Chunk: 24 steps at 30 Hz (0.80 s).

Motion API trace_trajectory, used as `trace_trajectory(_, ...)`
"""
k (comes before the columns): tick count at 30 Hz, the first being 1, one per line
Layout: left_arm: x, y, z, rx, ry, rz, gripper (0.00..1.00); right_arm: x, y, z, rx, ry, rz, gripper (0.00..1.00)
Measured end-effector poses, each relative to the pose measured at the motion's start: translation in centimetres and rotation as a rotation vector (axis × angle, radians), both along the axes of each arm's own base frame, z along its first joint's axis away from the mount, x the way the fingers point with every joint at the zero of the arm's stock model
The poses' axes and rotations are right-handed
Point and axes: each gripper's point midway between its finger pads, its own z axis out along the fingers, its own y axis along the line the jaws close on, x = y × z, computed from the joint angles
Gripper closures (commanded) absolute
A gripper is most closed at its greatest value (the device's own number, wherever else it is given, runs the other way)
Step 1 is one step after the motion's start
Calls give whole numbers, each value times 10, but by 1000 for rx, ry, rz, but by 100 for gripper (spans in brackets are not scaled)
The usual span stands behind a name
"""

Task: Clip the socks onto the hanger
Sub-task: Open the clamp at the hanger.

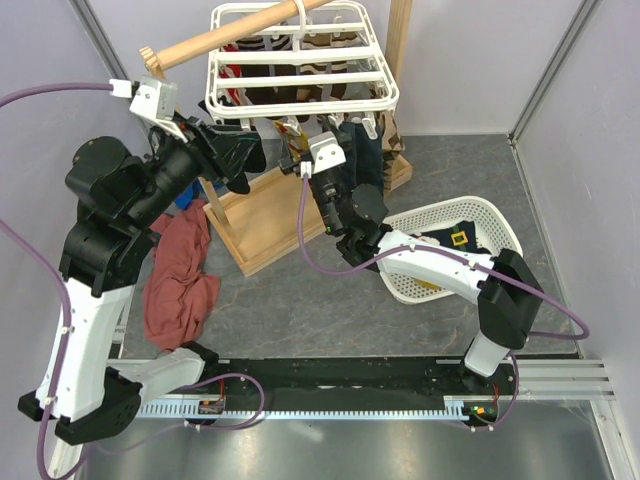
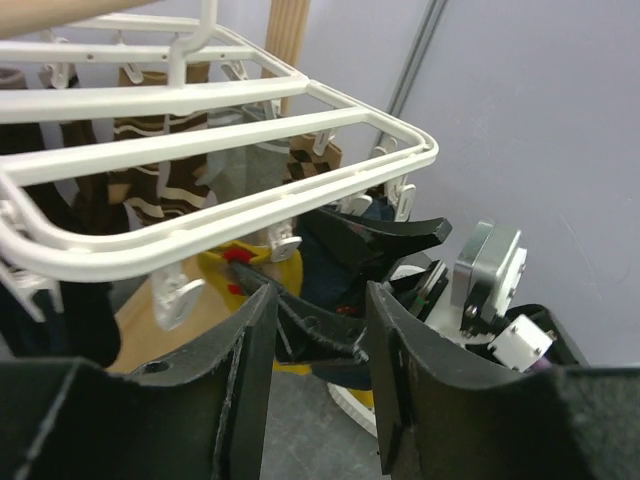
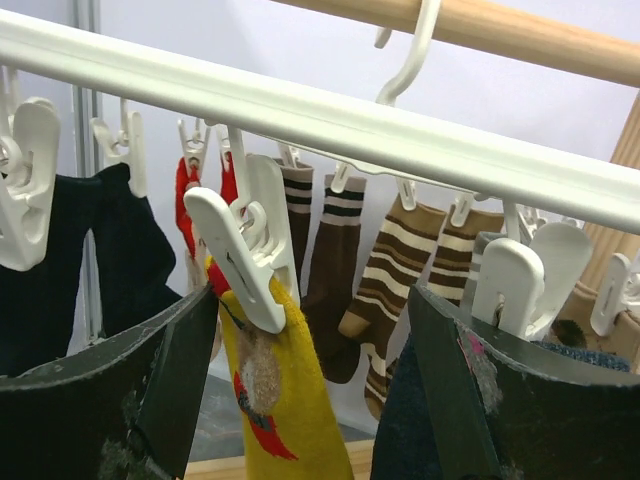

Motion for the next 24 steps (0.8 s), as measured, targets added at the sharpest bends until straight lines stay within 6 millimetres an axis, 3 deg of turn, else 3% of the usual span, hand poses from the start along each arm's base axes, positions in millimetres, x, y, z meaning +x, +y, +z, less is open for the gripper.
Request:
trace_trajectory(7,5,12,-12,87,-64,-14,41,2,-17,-1,11,29,-2,16)
trace_trajectory(16,23,-8,-55,215,-101,-226,25,1,-28,2,1,34,26,16)
trace_trajectory(24,23,-13,-51,234,-205,-320,18,-1,-28,-4,-26,40,59,16)
